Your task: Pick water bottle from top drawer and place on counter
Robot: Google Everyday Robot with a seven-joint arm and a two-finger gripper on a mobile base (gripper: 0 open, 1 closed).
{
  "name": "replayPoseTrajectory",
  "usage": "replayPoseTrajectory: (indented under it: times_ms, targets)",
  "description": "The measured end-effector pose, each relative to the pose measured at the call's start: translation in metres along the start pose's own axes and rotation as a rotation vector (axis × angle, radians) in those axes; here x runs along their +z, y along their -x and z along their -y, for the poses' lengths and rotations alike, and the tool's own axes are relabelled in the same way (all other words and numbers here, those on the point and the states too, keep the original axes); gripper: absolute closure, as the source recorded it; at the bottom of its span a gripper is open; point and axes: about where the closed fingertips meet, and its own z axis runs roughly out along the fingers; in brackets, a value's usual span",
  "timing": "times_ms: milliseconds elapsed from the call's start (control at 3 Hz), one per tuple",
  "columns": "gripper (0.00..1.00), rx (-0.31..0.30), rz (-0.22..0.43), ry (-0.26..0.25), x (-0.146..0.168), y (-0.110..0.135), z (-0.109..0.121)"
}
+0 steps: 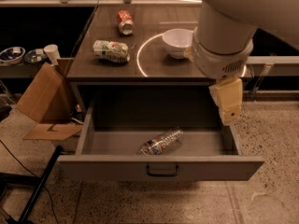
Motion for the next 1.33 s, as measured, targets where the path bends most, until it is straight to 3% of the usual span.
replayPoseTrajectory:
  times_ms: [667, 1000, 1333]
  targets:
    - [0.0, -0.284, -0.046, 0.055, 0.078, 0.021, 0.007]
    - [0.0, -0.45, -0.046, 0.096, 0.135, 0.039, 0.005]
    - [0.0, -0.535, -0.041, 0.12, 0.169, 0.054, 0.003]
